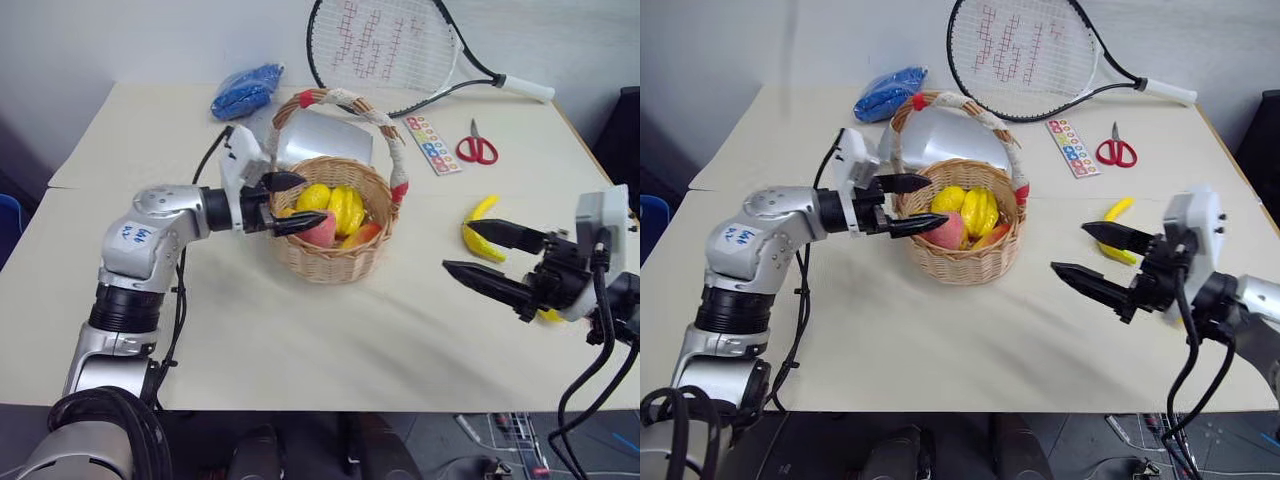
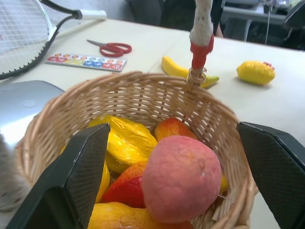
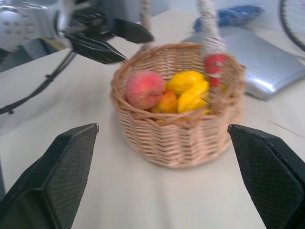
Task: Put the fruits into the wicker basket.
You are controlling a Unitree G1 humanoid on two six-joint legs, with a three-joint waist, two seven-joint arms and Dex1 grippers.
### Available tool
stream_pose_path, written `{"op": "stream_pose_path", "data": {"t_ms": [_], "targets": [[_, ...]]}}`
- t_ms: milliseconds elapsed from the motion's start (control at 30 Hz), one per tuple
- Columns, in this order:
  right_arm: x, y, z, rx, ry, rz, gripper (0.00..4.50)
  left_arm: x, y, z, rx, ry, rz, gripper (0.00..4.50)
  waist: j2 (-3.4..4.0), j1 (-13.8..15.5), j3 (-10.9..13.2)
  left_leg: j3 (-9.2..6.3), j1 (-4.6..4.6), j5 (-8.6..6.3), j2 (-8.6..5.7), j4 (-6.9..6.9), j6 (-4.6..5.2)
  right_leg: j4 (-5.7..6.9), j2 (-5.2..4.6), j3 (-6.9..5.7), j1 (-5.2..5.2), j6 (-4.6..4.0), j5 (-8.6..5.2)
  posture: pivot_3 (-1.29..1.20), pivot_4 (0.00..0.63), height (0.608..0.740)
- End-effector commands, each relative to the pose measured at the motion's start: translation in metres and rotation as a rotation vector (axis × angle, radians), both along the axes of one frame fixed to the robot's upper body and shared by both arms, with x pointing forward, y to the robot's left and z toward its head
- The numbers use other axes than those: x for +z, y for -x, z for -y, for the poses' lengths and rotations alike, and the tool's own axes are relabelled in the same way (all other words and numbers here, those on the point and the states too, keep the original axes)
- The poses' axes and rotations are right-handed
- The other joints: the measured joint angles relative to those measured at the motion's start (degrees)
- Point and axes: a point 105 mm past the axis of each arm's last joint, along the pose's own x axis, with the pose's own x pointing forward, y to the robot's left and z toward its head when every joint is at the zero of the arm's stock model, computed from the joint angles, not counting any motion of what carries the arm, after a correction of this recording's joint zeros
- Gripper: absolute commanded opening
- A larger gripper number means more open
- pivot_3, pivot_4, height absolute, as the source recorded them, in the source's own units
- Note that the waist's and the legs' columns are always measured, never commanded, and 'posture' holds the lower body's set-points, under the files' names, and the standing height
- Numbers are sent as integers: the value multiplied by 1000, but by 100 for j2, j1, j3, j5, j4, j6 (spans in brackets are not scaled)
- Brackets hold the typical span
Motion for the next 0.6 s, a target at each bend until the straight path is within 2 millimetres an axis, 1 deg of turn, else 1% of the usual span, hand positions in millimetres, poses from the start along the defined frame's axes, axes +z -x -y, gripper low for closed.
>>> {"op": "stream_pose_path", "data": {"t_ms": [33,100,200,300,367,400,467,567,600], "targets": [[-5,20,28,-157,18,0,4500,44,37,-11,-182,103,62,4469,0,11,0,-7,-3,1,2,-2,-3,0,3,-3,-1,-2,-1,0,150,740],[-18,34,51,-257,36,-57,4500,48,49,-13,-247,90,65,4469,2,7,-1,-10,-1,2,2,-9,-7,-1,3,-7,0,-3,-5,0,150,740],[-31,55,81,-380,74,-113,4500,47,66,-10,-358,43,62,4469,3,0,-1,-10,13,2,-5,-8,-6,-7,-1,-7,18,-2,-6,0,150,740],[-35,73,104,-466,95,-151,4500,46,80,-5,-459,4,61,4469,3,-16,-1,-10,17,6,-11,-3,-1,-6,4,-5,25,1,2,0,150,740],[-39,82,111,-476,98,-196,4500,47,86,-1,-500,-17,81,4469,3,-28,-1,-7,23,8,-13,-6,0,-4,6,-2,28,1,2,0,150,740],[-41,82,112,-468,91,-213,4500,47,87,1,-507,-18,87,4469,3,-37,-1,-7,25,8,-12,-8,0,-5,7,-1,29,0,2,0,150,740],[-43,75,114,-461,104,-218,4500,48,90,5,-519,-9,92,4469,2,-64,-2,-8,26,8,-10,-8,0,-5,10,0,31,-1,3,0,150,740],[-48,56,121,-477,154,-207,4500,45,96,10,-533,-10,100,4469,2,-101,-2,-7,25,7,-11,-9,2,-5,8,3,29,-1,3,0,150,740],[-51,44,125,-492,181,-202,4500,42,99,11,-535,-15,105,4469,3,-99,-2,-8,25,7,-11,-10,2,-4,8,3,29,-1,3,0,150,740]]}}
